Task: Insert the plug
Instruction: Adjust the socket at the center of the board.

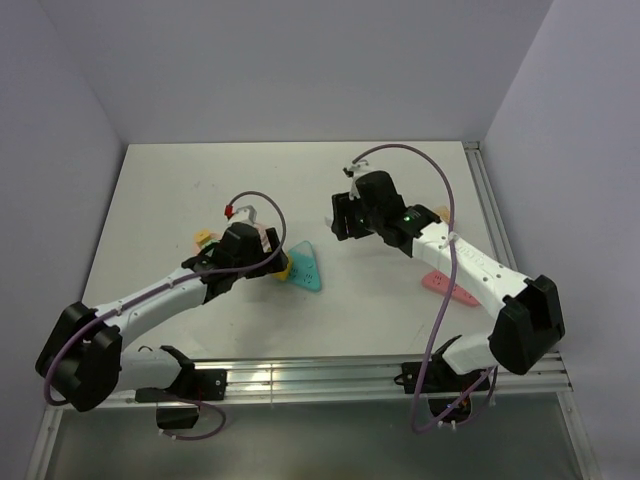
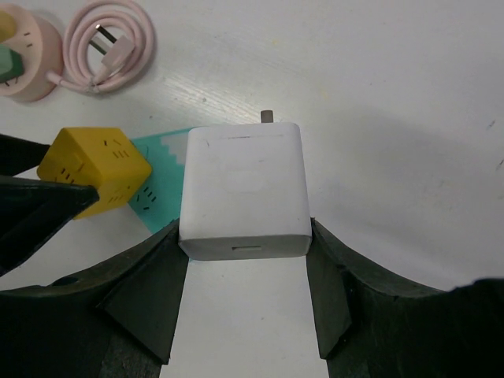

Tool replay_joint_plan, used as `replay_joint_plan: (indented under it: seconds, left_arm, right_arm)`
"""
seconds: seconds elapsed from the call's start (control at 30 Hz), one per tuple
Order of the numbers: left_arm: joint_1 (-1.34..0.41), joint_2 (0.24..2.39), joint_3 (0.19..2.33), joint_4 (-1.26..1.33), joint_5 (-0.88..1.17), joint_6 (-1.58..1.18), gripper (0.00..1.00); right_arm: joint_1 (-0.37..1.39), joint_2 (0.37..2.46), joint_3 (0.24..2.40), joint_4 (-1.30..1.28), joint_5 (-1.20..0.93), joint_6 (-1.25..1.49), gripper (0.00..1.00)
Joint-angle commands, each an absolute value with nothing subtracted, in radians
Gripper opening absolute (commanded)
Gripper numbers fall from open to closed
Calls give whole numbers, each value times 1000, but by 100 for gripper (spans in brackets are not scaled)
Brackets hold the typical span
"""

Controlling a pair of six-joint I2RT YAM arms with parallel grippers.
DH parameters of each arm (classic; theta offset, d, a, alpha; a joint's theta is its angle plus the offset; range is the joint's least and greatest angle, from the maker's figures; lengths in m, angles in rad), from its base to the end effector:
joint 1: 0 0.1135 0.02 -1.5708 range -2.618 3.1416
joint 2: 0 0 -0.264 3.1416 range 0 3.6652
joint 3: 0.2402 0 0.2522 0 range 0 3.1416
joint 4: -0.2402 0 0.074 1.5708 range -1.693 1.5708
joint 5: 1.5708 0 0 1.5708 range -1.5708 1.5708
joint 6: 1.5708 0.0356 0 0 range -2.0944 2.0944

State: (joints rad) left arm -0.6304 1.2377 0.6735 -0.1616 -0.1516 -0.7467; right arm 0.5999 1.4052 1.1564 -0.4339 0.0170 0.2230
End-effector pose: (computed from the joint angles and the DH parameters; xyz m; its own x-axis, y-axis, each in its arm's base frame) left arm 0.2087 -0.1456 0.2102 -0.7273 -0.3004 -0.6170 -0.0035 0.9007 -0.4345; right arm 0.2593 0.1766 0.3026 -0.6303 -0.1632 -0.7590 -0.4247 0.8909 0.1611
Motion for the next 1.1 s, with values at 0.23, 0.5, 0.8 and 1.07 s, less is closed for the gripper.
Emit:
replay_joint_plan:
  seconds: [0.23, 0.5, 0.8, 1.07]
  left_arm:
    - [-695, 1365, 816, -198, -239, -595, 96]
    - [-696, 1397, 850, -236, -181, -522, 81]
    - [-777, 1517, 923, -202, -66, -399, 58]
    - [-879, 1615, 986, -163, -8, -211, 55]
  right_arm:
    - [568, 1261, 1008, -247, -77, 264, 0]
    - [560, 1134, 832, -109, -147, 293, 0]
    - [554, 1060, 799, -167, -87, 305, 0]
    - [538, 1026, 839, -317, 81, 368, 0]
